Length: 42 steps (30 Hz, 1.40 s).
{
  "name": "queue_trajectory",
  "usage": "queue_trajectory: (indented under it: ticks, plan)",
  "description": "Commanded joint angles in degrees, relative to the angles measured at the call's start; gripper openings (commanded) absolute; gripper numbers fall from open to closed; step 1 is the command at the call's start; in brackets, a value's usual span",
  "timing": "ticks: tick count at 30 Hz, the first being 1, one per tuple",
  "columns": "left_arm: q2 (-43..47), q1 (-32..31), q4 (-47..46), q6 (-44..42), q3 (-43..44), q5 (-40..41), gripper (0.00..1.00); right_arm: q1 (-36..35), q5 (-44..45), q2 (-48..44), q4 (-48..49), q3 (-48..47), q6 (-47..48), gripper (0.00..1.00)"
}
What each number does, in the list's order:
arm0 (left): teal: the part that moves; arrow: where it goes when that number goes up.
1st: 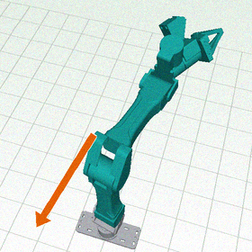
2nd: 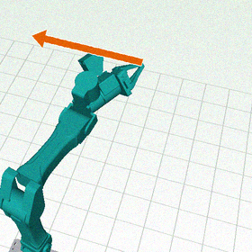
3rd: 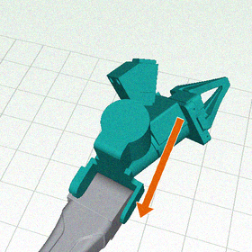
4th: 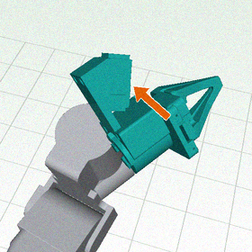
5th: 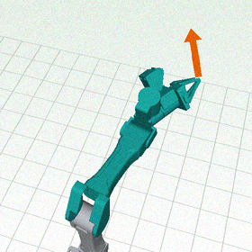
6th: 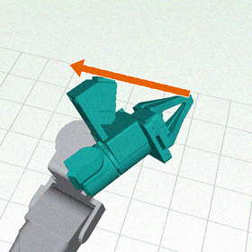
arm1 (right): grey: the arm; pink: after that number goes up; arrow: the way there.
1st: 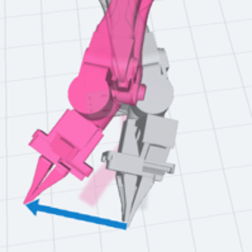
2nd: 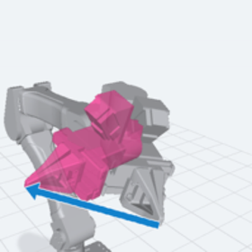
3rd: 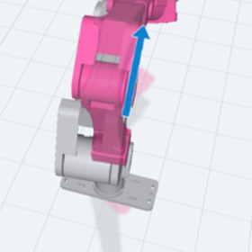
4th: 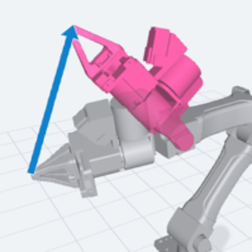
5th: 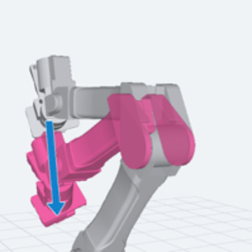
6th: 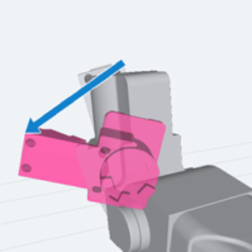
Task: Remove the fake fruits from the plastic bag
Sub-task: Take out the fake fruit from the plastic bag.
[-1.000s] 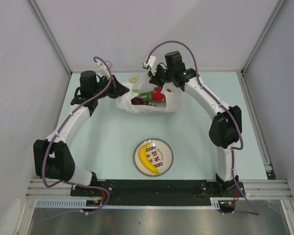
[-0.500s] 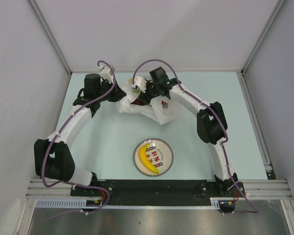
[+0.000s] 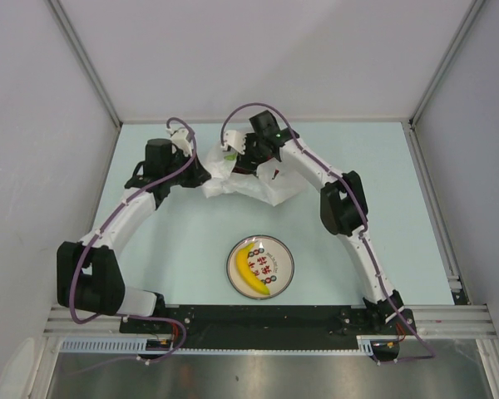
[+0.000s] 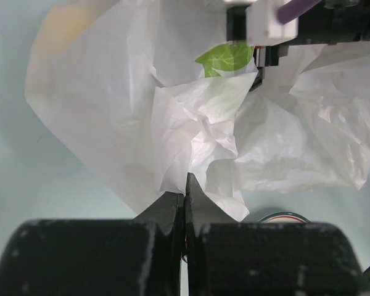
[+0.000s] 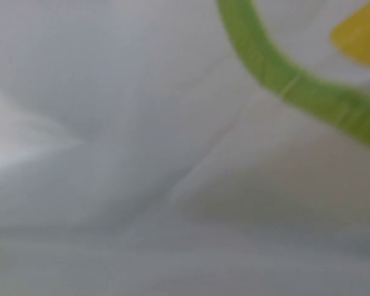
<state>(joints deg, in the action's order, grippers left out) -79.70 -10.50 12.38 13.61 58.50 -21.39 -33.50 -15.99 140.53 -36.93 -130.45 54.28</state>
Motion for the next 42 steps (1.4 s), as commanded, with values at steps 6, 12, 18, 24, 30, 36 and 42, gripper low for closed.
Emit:
queue_trajectory:
  ticks: [6, 12, 18, 24, 30, 36, 42]
  plan:
    - [-0.54, -0.31, -2.36, 1.51, 4.60, -3.22, 0.00, 1.59, 0.88, 9.14, -3.23, -9.09, 7.06, 0.85]
    - [-0.37, -0.40, -2.19, 1.43, 4.78, -3.22, 0.00, 1.68, 0.60, 9.61, -5.71, -9.83, 8.65, 0.24]
    - [-0.72, -0.31, -3.15, 2.12, 4.60, -2.61, 0.01, 2.20, 0.96, -2.96, 10.54, 6.34, 4.26, 0.00]
    - [-2.03, -0.31, -4.47, 3.88, 7.15, -2.08, 0.00, 4.49, -5.01, -15.71, 11.00, 12.23, -8.12, 0.00]
    - [-3.18, -0.48, -5.52, 6.43, 7.59, -2.96, 0.00, 5.11, -11.60, -26.26, 15.03, 21.02, -18.06, 0.00]
    - [-6.51, -0.84, -5.26, 8.54, 12.41, -4.71, 0.00, 4.93, -16.18, -29.08, 20.30, 21.65, -29.39, 0.00]
    - [-12.66, -0.75, -4.56, 7.84, 19.79, -3.67, 0.00, 4.58, -17.94, -30.40, 23.38, 15.59, -37.21, 0.00]
